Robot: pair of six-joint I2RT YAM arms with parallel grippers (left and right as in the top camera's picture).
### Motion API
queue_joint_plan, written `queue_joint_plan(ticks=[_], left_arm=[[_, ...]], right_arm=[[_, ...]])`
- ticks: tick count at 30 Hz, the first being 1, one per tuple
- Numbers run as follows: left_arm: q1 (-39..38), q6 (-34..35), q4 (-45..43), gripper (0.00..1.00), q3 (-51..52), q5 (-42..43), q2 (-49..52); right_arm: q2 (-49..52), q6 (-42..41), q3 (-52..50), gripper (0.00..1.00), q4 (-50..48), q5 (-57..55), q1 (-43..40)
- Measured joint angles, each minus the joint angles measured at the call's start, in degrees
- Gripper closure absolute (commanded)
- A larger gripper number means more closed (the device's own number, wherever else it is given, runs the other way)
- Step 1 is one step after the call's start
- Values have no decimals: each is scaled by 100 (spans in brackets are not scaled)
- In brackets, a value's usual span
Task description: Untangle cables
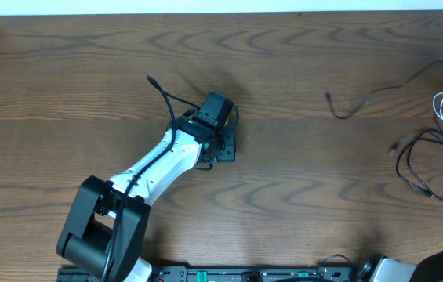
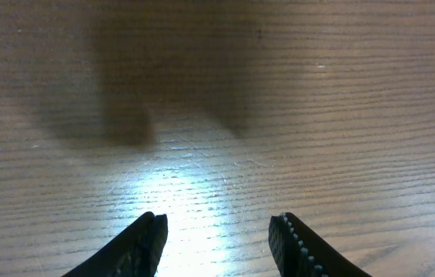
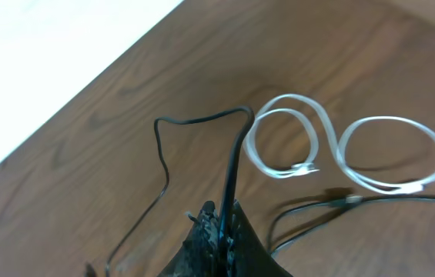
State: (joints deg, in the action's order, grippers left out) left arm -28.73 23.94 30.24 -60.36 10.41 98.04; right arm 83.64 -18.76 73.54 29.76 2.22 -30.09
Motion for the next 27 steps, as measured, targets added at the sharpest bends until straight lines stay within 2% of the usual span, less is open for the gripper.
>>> queue_joint_plan(ticks=[7, 16, 17, 19, 20, 21, 23, 27], left_arm=[[0, 0, 0, 52, 0, 0, 0], [0, 0, 0, 52, 0, 0, 0], [0, 0, 0, 52, 0, 0, 0], [0, 0, -2, 52, 0, 0, 0], [0, 0, -2, 52, 0, 0, 0], [0, 0, 0, 52, 0, 0, 0], [0, 0, 0, 52, 0, 0, 0], [0, 0, 0, 52, 0, 0, 0]], right_arm=[[0, -837, 0, 99, -20, -127, -750], [0, -1427, 0, 98, -20, -160, -1108], [0, -1445, 0, 91, -20, -160, -1110], [0, -1508, 0, 56, -31, -153, -1110], [0, -1552, 0, 44, -35, -146, -1110], [0, -1541, 0, 38, -39, -129, -1110], [0, -1537, 0, 33, -42, -61, -1110], [0, -1497, 0, 33, -42, 262, -1110]])
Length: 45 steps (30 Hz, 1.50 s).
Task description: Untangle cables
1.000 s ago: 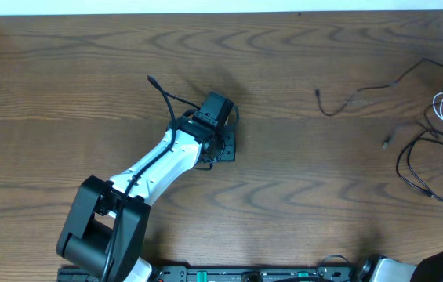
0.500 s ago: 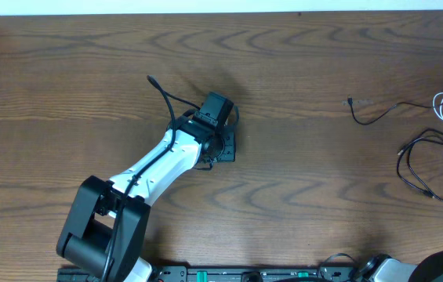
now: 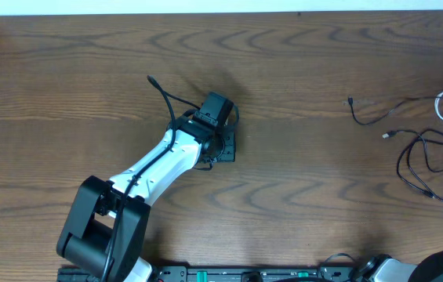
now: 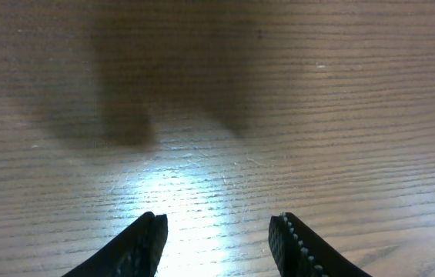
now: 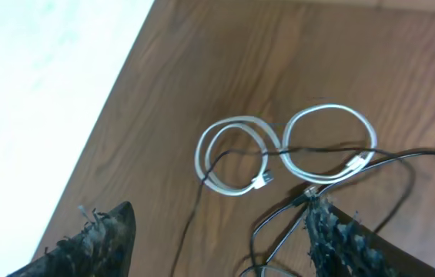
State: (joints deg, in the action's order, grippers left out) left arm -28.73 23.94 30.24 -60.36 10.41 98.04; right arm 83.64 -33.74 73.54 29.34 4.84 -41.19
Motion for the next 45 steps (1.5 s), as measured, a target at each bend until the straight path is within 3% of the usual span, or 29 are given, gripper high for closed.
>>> queue_joint_plan(ticks=[8, 15, 24, 35, 38, 45], left_arm=[[0, 0, -2, 52, 0, 0, 0], [0, 0, -2, 52, 0, 0, 0], [0, 0, 4, 52, 0, 0, 0], [0, 0, 11, 52, 0, 0, 0], [0, 0, 11, 52, 0, 0, 0], [0, 0, 15, 52, 0, 0, 0]], right_arm=[[0, 321, 0, 34, 7, 809, 92], [181, 1040, 0, 33, 149, 1198, 844], [1252, 1342, -13, 35, 452, 1287, 1543], [2444, 1368, -22, 39, 535, 1311, 1770], [2647, 1375, -22, 48, 442, 1325, 1770], [2850, 1384, -26, 92, 195, 1392, 1821]])
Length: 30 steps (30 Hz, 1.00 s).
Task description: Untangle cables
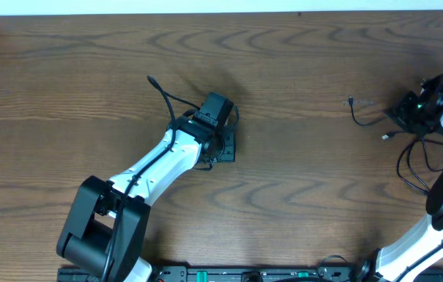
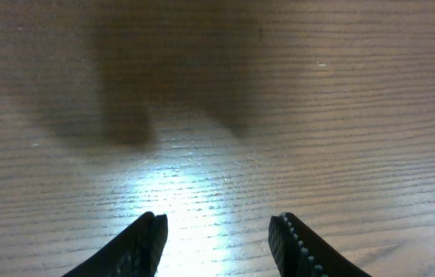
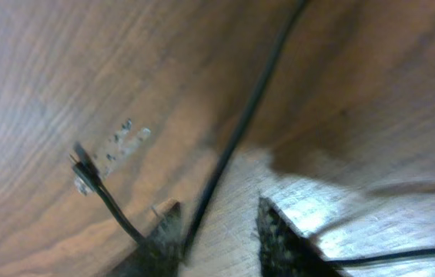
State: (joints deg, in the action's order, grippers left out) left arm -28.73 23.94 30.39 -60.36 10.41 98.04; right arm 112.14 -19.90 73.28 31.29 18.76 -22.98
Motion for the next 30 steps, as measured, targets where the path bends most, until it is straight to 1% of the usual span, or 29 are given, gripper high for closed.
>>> queue_joint_plan(ticks=[2, 13, 18, 21, 25, 30], left_arm=[[0, 0, 2, 52, 0, 0, 0], [0, 0, 15, 52, 0, 0, 0], [0, 0, 20, 52, 0, 0, 0], [0, 0, 22, 52, 0, 0, 0], [0, 0, 22, 51, 0, 0, 0], [0, 0, 24, 52, 0, 0, 0]], right_arm=[[0, -17, 0, 99, -61, 44, 44], [-120, 48, -7, 99, -94, 693, 59], [-833, 96, -33, 99, -63, 772, -37], [-1550, 107, -31, 99, 105, 763, -181], [-2223, 136, -17, 99, 599, 494, -437], [-2326, 264, -17, 99, 1233, -442, -791]])
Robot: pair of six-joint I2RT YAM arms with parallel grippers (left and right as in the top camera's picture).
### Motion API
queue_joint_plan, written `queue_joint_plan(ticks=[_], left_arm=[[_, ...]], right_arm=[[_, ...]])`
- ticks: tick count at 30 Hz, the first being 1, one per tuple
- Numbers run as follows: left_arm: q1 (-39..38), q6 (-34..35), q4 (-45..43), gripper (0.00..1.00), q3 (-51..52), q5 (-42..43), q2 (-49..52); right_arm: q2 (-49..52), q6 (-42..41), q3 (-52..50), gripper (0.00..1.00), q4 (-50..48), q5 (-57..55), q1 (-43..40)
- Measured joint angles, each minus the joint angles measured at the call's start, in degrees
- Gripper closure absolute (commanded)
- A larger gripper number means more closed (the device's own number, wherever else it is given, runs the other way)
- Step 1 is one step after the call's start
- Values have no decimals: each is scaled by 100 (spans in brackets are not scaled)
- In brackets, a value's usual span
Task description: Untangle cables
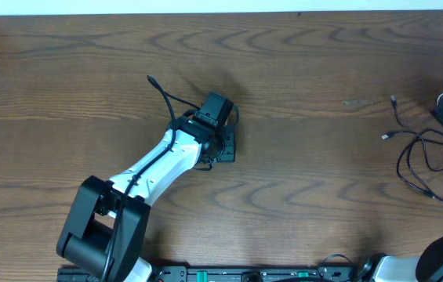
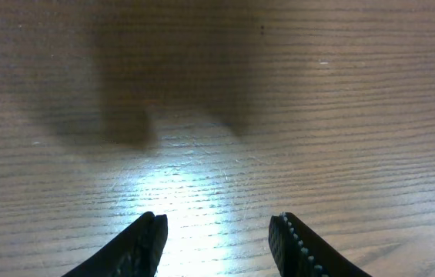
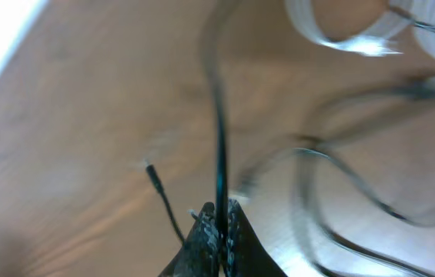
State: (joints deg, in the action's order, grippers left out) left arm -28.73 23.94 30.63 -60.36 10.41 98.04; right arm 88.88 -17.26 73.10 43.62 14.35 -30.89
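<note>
My right gripper (image 3: 219, 209) is shut on a thin black cable (image 3: 219, 115) that runs up from between its fingers; the view is blurred. The cable's free end (image 1: 393, 100) lies on the wood, left of the gripper at the table's far right edge. More black cable (image 1: 417, 160) loops below it, with a small plug (image 1: 384, 137) at its left. A white cable (image 3: 356, 31) shows at the top of the right wrist view. My left gripper (image 2: 219, 231) stands open over bare wood near the table's middle, far from all the cables.
The wooden table (image 1: 299, 204) has a pale wall along its back edge. The left arm (image 1: 158, 164) stretches from the front left towards the centre. All the cables lie at the right edge.
My right gripper was open, low over the black cable; now it is shut on it and further right, at the table's edge. The cable's free end has shifted right. The left arm is unchanged.
At first my right gripper was shut on the black cable at the right edge. Then it was open above the white coils, the black cable lying on the table. Later it straddled the black cable, open. Now it grips it again. The left gripper stayed open and still.
</note>
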Motion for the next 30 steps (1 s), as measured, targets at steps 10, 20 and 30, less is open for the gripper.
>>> queue_joint_plan(ticks=[10, 20, 30], left_arm=[[0, 0, 0, 52, 0, 0, 0], [0, 0, 0, 52, 0, 0, 0], [0, 0, 0, 52, 0, 0, 0]], right_arm=[[4, -396, -4, 29, 245, -1781, -605], [4, -490, -28, 29, 302, -1143, -616], [4, -492, -494, 29, 229, -973, -612]])
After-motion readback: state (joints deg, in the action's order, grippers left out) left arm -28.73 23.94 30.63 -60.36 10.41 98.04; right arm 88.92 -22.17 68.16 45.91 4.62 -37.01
